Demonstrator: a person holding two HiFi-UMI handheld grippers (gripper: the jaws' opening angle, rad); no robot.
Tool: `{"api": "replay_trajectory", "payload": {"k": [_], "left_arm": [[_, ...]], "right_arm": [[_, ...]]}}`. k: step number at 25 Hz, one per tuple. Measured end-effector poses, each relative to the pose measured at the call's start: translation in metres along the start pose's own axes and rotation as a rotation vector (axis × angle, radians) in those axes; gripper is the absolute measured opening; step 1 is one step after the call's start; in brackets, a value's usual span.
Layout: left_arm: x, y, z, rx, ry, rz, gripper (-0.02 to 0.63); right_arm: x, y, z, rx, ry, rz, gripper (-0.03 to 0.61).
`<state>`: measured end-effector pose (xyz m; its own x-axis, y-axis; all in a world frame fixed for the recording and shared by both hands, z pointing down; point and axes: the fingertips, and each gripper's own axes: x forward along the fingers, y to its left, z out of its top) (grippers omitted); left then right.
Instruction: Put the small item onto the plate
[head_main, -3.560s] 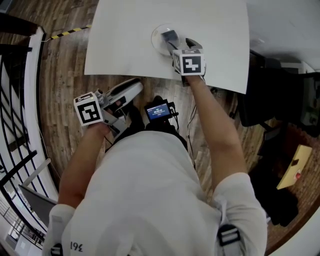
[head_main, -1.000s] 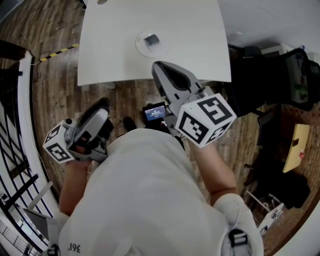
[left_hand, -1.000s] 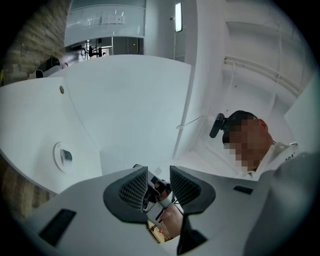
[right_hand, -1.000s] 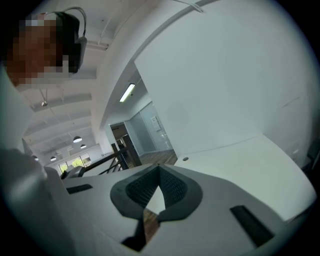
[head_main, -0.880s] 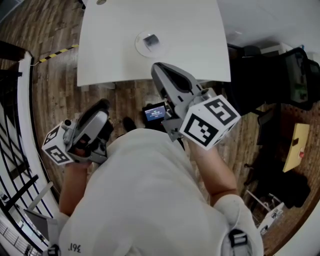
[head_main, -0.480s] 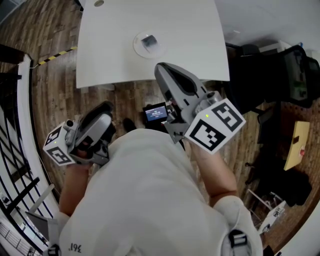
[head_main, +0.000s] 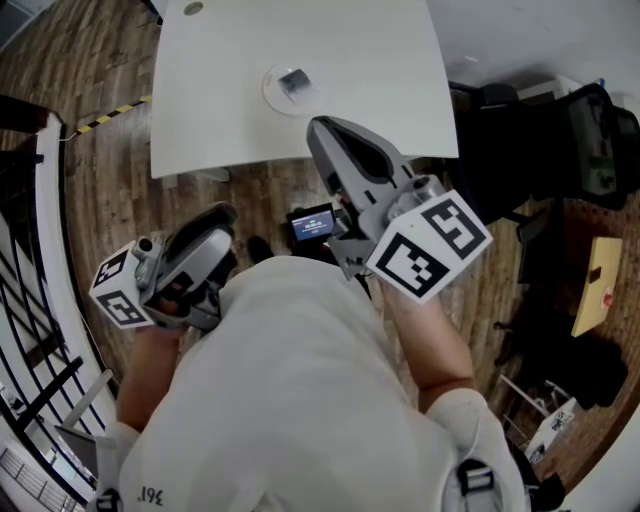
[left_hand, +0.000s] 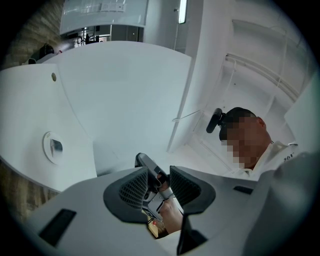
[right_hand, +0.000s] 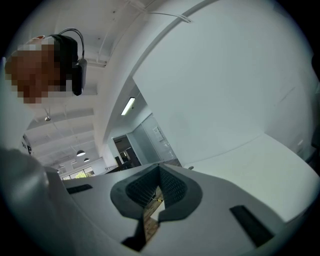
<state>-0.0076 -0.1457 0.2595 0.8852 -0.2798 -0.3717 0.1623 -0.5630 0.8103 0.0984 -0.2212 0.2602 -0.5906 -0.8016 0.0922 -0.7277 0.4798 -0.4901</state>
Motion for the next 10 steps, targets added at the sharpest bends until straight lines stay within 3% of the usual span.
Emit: {"api": "replay_trajectory", "payload": {"k": [10], "left_arm": [[0.0025,0.003,-0.0023,-0.01,0.008,0.01,0.135]], "right_arm": [[-0.0023,-0.0081,-0.0009,-0.001,-0.001,-0.012,0.0]]}}
